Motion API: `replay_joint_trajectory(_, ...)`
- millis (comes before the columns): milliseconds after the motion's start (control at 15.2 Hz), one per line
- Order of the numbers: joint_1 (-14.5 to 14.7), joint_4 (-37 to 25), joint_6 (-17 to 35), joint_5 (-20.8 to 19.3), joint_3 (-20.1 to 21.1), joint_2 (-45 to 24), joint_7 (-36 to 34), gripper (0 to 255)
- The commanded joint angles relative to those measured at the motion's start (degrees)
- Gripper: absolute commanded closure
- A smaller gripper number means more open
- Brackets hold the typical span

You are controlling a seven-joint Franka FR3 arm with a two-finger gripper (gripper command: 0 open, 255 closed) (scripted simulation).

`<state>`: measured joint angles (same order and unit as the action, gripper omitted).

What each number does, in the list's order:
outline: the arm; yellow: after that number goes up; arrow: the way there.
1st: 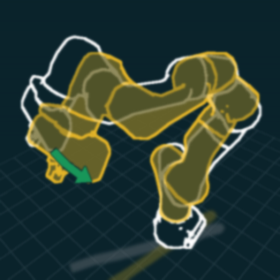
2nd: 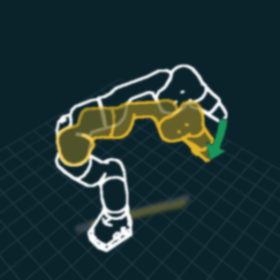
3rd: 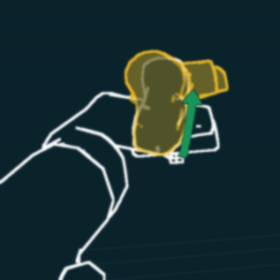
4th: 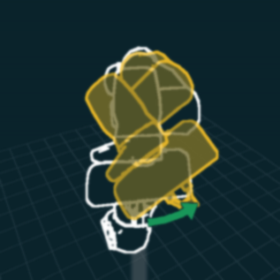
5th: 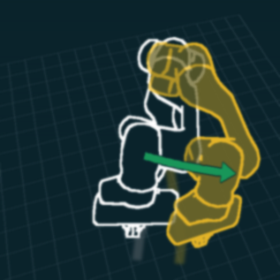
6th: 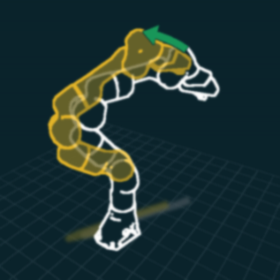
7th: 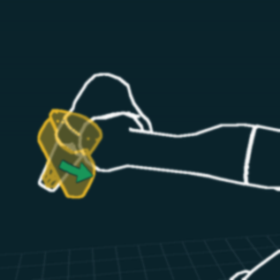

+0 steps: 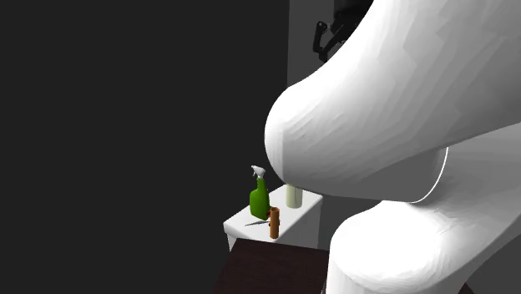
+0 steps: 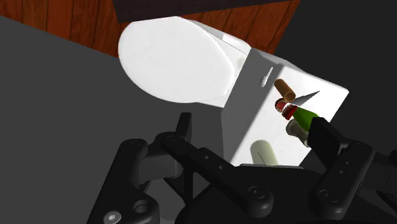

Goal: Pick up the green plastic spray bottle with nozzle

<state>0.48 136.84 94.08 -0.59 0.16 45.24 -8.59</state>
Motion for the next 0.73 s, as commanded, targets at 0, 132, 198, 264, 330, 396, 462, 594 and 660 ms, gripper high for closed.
replay_joint_trajectory(0, 0.0, 0.0, 0.0, 0.0, 0.0, 0.0, 0.0, 0)
replay_joint_trajectory(132, 1.0, 0.7, 3.9, 0.0, -0.4, -3.1, 2.2, 0)
replay_joint_trajectory(198, 1.4, 1.0, 5.8, 0.0, -0.6, -4.8, 3.3, 0)
replay_joint_trajectory(264, 1.9, 1.1, 7.6, 0.0, -0.8, -6.5, 4.5, 0)
replay_joint_trajectory(330, 2.4, 1.2, 9.5, 0.1, -1.0, -8.2, 5.6, 0)
replay_joint_trajectory(396, 2.9, 1.2, 11.3, 0.2, -1.2, -10.0, 6.7, 0)
replay_joint_trajectory(462, 3.4, 1.1, 13.1, 0.3, -1.3, -11.9, 7.8, 0)
replay_joint_trajectory(594, 4.3, 0.8, 16.5, 0.5, -1.6, -15.7, 10.1, 0)
replay_joint_trajectory(660, 4.8, 0.5, 18.1, 0.7, -1.7, -17.7, 11.2, 0)
